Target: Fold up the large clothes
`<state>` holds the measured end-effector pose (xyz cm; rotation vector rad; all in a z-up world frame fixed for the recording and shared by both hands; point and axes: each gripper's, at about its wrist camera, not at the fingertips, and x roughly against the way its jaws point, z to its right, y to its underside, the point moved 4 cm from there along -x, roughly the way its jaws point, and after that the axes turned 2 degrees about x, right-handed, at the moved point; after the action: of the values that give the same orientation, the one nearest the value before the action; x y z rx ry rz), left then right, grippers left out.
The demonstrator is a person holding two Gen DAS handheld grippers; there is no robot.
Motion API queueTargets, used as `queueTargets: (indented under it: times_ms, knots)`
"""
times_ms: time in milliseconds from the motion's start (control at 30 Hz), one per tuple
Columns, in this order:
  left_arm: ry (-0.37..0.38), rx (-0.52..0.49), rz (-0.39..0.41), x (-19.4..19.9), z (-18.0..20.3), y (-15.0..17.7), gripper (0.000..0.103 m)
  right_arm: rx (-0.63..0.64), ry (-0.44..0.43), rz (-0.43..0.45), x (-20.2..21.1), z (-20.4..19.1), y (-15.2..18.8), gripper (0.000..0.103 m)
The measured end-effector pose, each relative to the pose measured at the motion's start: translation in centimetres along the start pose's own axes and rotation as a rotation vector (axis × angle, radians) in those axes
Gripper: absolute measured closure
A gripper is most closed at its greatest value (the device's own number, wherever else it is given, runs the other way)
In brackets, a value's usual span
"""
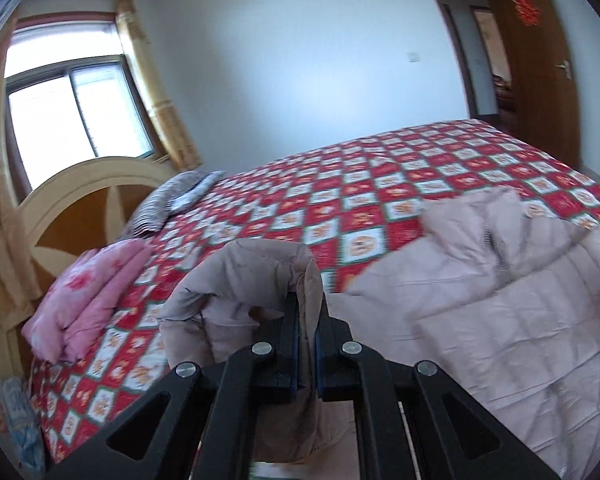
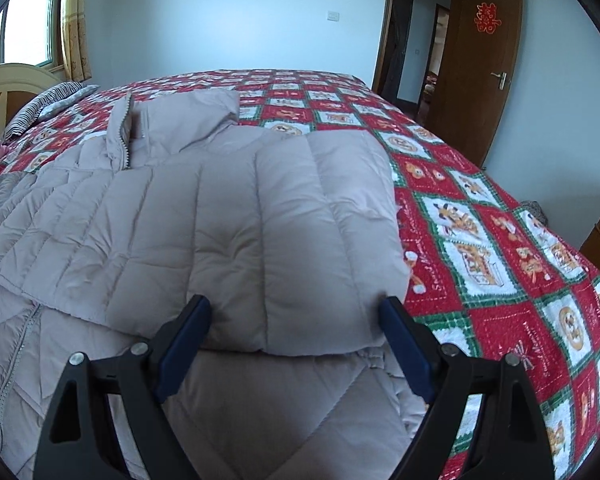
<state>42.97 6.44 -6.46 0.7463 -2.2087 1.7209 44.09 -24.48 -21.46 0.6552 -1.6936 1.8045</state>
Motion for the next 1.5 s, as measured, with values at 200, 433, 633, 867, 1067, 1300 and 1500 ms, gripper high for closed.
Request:
queueTargets:
  times_ms: [200,433,633,867,1067,1300,1500]
  knots:
    - [0.117,-0.087,0.036,1.2,9.8,-1.1,0.098,-0.022,-0.003,-0.012,-0.2,0.2,0.4,0.010]
    - [0.223,-0.136,0.030,1.6,15.9,-0.2,0.098,-0.026,-0.001,-0.017,-0.4,0.3,0.6,0.009]
    - [0.291,-0.140,0.014,1.4,18.6,0.8,0.090,-0.026,0.001,-0.018,-0.6,0.3,0.6,0.009]
    - [0.292,-0.137,0.110,3.3,18.1,0.8,0.013,-0.039,-0.012,-0.025,-0.8,0.6,0.7,0.008]
    - [0.203,-0.044,0.087,2.0,11.1,1.2,0.013,-0.094,-0.082,0.010,0.7,1.6,0.3,0.008]
    - [0.041,0.085,-0.042,-3.2,1.1,5.2,0.013,-0.153,-0.342,0.011,4.3,-2.0,-3.7,0.008]
    - [0.020,0.206,-0.136,-4.6,-2.9,8.0,0.013,-0.155,-0.521,-0.200,-1.2,-8.2,-4.1,0.069]
